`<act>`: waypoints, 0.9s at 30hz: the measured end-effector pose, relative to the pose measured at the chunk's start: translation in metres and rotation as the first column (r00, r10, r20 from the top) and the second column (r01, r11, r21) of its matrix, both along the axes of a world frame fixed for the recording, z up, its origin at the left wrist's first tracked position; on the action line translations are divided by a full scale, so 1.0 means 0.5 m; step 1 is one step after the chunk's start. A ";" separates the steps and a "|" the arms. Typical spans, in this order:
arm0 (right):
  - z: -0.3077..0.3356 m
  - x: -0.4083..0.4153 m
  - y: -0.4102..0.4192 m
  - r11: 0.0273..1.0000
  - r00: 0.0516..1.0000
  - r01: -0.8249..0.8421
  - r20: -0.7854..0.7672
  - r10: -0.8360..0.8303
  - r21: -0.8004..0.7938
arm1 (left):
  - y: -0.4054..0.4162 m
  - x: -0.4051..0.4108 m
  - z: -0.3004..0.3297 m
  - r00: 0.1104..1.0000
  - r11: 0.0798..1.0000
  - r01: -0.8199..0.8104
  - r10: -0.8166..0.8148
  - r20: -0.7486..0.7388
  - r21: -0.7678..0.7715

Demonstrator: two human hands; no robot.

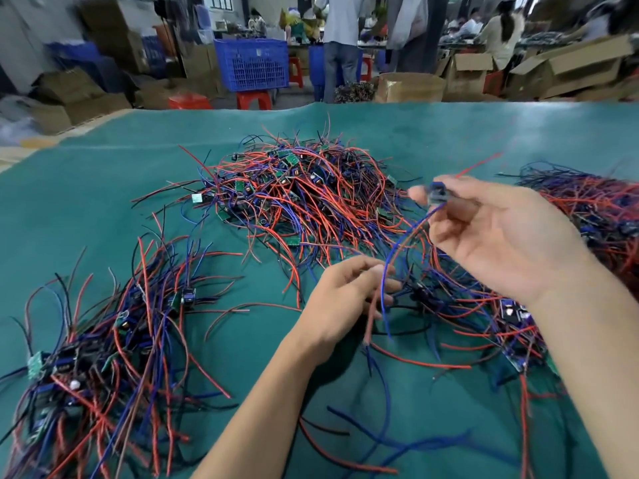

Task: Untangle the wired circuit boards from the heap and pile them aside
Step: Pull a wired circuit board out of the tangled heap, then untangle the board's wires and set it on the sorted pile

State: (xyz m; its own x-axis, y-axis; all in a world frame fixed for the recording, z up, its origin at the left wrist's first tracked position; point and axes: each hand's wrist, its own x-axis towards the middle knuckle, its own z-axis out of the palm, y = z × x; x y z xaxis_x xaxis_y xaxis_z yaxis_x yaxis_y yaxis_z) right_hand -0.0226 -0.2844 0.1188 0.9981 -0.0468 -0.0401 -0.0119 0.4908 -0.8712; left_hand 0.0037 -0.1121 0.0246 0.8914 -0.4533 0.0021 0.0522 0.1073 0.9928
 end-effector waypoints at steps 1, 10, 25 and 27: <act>-0.008 -0.010 0.001 0.995 1.000 -0.016 0.001 0.016 0.099 | 0.001 0.000 0.001 1.000 1.000 -0.002 0.002 -0.014 -0.025; -0.151 -0.018 0.033 0.957 0.997 0.082 0.028 -0.077 -0.278 | 0.011 -0.005 0.007 0.991 0.992 0.119 -0.121 0.056 0.033; -0.149 -0.008 -0.056 0.434 0.538 0.841 0.400 -0.742 -0.324 | 0.012 -0.002 -0.004 0.989 0.995 0.078 -0.086 0.121 0.070; -0.156 -0.012 -0.032 0.442 0.541 0.838 0.373 -0.754 -0.321 | 0.011 0.003 -0.006 0.994 1.000 0.017 -0.016 0.109 -0.007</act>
State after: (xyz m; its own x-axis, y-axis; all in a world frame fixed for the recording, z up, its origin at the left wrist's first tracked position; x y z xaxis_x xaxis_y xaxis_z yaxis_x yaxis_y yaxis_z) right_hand -0.0286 -0.3004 0.0407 0.4972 -0.7929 0.3523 0.3372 -0.1975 -0.9205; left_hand 0.0051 -0.1065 0.0214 0.8781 -0.4674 0.1024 -0.0544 0.1151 0.9919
